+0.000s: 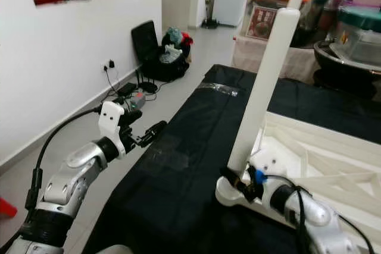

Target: Building children table

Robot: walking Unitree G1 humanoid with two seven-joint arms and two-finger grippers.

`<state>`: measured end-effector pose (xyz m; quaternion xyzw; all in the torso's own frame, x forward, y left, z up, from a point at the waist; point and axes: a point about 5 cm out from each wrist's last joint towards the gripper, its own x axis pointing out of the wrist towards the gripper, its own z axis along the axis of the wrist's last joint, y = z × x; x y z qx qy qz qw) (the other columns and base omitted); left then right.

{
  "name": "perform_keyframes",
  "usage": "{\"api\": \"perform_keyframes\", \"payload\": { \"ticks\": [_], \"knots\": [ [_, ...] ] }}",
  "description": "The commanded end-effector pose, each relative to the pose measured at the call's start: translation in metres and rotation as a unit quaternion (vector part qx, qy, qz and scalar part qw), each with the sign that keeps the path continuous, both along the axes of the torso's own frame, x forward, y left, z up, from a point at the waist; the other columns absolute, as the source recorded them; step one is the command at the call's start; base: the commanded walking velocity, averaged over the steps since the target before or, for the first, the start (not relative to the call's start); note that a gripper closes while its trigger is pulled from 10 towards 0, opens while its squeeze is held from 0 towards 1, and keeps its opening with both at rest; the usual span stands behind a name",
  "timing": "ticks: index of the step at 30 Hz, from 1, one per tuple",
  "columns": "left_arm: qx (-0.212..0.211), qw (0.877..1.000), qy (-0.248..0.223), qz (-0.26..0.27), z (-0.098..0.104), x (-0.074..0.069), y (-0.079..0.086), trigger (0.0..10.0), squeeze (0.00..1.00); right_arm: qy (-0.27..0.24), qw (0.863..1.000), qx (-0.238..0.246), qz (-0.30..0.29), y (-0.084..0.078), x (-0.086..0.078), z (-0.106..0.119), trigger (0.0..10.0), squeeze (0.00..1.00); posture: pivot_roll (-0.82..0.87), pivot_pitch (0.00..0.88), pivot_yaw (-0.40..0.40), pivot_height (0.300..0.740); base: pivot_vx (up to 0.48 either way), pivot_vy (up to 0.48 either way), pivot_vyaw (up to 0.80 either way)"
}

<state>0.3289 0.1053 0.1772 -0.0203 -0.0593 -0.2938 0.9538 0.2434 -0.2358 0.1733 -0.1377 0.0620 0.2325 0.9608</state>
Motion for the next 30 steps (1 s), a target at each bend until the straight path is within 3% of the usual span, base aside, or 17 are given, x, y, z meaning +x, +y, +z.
{"api": "perform_keyframes", "payload": {
  "ticks": [1,3,8,17,21,22,29,30],
  "knots": [
    [0.001,1.0,0.004,0.003,-0.001,0.001,0.001,10.0,0.0,-0.018,1.0,0.008,-0.004,-0.004,0.0,0.012,10.0,1.0,-0.01,0.0,-0.06,0.74,0.0,0.0,0.0],
    [0.0,1.0,0.004,0.004,-0.001,0.0,0.001,10.0,0.0,-0.048,0.997,0.041,0.04,0.007,0.002,0.034,10.0,1.0,-0.01,0.0,-0.067,0.74,0.0,0.0,0.0],
    [-0.003,1.0,0.006,0.008,-0.002,-0.001,0.002,10.0,0.0,-0.065,0.99,0.082,0.091,0.026,-0.001,0.047,10.0,1.0,0.0,0.0,-0.071,0.74,0.0,0.0,0.0],
    [-0.004,1.0,0.007,0.011,-0.003,-0.001,0.003,10.0,0.0,-0.081,0.986,0.133,0.062,0.028,0.005,0.053,10.0,1.0,0.0,0.0,-0.07,0.74,0.0,0.0,0.0],
    [-0.001,1.0,0.007,0.008,-0.004,-0.001,0.0,10.0,0.0,-0.074,0.988,0.136,0.011,0.021,0.015,0.049,10.0,1.0,0.0,0.0,-0.068,0.74,0.0,0.0,0.0],
    [-0.001,1.0,0.007,0.007,-0.004,-0.001,-0.001,10.0,0.0,-0.063,0.99,0.125,0.006,0.021,0.015,0.045,10.0,0.0,-0.01,0.0,-0.066,0.74,0.0,0.0,0.0],
    [0.0,1.0,0.008,0.006,-0.005,-0.001,0.0,10.0,0.0,-0.043,0.995,0.093,-0.004,0.021,0.012,0.035,10.0,0.0,-0.01,0.0,-0.061,0.74,0.0,0.0,0.0],
    [0.0,1.0,0.008,0.006,-0.005,0.0,-0.001,10.0,0.0,-0.044,0.995,0.088,-0.015,0.02,0.012,0.033,3.3,0.0,-0.01,0.0,-0.058,0.74,0.0,0.0,0.0]
  ]
}}
